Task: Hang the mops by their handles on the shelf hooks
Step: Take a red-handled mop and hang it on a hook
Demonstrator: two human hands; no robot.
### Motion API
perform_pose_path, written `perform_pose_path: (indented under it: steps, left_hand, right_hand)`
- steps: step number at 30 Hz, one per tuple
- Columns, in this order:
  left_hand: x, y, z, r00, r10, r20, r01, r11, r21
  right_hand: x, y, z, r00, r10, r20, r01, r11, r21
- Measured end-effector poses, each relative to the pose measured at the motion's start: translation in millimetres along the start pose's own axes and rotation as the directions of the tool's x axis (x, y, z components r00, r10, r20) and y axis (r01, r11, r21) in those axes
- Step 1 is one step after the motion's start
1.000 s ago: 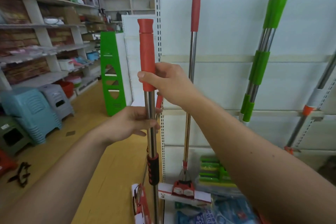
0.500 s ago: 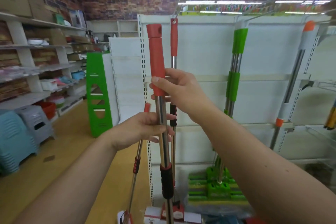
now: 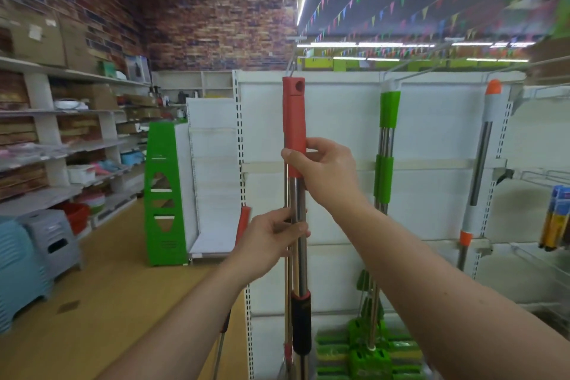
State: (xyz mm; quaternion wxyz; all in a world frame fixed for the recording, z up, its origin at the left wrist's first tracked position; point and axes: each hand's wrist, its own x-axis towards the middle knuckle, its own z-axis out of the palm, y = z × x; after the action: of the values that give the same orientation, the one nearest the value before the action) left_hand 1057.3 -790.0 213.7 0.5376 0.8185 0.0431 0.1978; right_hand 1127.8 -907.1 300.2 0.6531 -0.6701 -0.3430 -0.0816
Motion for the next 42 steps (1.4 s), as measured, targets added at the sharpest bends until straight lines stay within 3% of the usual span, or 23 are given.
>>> perform_pose_path:
  steps: [9,13,42]
  left_hand:
    - [37.9,2.1,4.9,0.989,0.024,-0.146,-0.026,1.0,-0.008]
    - [60.7,4.0,-1.8,0.988,0.045,-0.148,-0.048,0.999,-0.012]
    - [165.2,-30.8,-14.4,0.979,0.09,-0.181,-0.099,0.994,-0.038]
  right_hand:
    - [30.9,9.9,8.7,0.99,0.0,-0.144,-0.015,0.995,-0.099]
    - [55.2,11.8,14.3,0.984,-0.006,-0.178,-0.018,0.991,-0.13]
    - [148.8,59.8,45.0,0.979,-0.045,-0.198,-0.017,0.954,-0.301]
